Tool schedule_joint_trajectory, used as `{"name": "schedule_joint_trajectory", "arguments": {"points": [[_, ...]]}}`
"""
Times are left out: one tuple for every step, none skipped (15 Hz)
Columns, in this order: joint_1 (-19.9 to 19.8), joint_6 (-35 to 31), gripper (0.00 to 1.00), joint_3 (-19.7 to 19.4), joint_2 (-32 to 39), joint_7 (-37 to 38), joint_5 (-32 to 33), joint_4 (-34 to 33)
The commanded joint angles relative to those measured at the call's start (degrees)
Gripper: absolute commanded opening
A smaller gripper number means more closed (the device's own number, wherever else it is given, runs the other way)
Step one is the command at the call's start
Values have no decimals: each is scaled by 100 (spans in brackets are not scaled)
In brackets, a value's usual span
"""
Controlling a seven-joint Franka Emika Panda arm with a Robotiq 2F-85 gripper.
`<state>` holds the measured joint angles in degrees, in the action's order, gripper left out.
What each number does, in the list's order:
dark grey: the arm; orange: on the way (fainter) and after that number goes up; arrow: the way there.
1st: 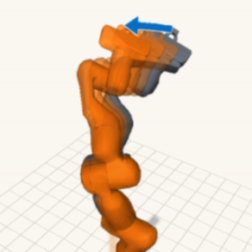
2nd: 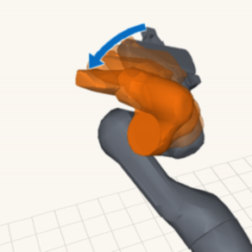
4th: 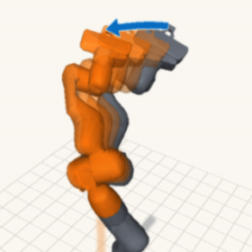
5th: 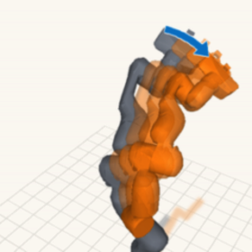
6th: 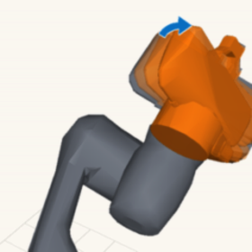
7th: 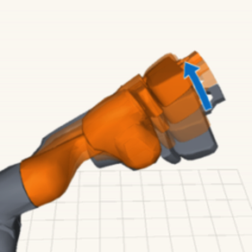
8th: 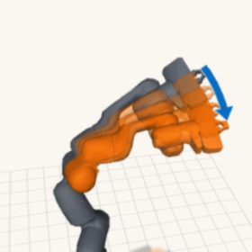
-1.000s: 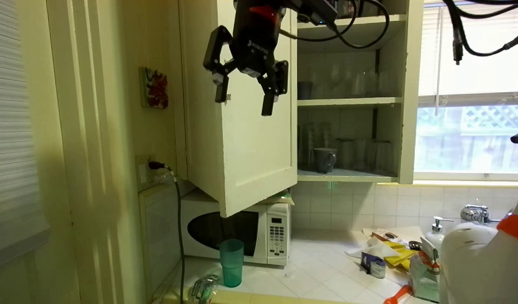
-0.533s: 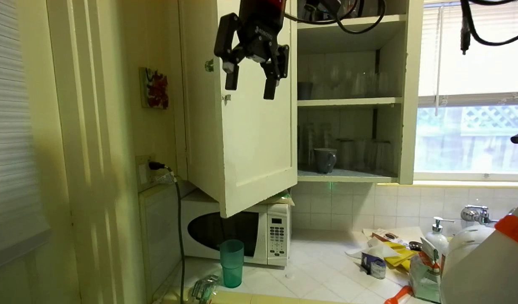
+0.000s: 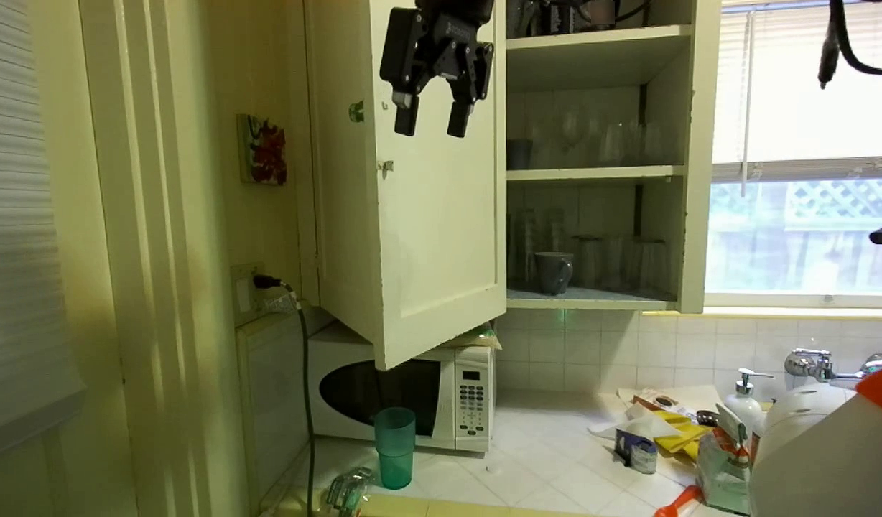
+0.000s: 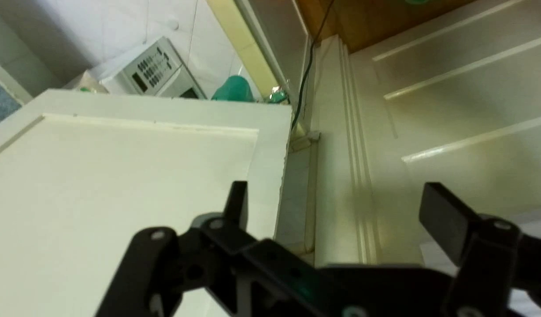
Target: Open the cabinets
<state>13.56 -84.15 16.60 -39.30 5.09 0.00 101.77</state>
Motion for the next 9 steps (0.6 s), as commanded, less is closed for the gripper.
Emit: {"name": "schedule_joint_trajectory", "arguments": {"points": [[-44, -1147, 100, -86, -557, -134, 90, 659], [-74, -1520, 100, -123, -666, -58, 59, 830], [-92, -1879, 100, -169, -781, -6, 18, 1015], [-138, -2223, 100, -207, -879, 68, 3, 1182], [-126, -1683, 100, -107, -501, -42, -12, 645], [-144, -1786, 100, -127, -553, -42, -13, 728], [-149, -1786, 100, -124, -550, -41, -13, 724], [-149, -1785, 100, -117, -543, -40, -12, 715], [-150, -1785, 100, -104, -533, -39, -10, 707]]}}
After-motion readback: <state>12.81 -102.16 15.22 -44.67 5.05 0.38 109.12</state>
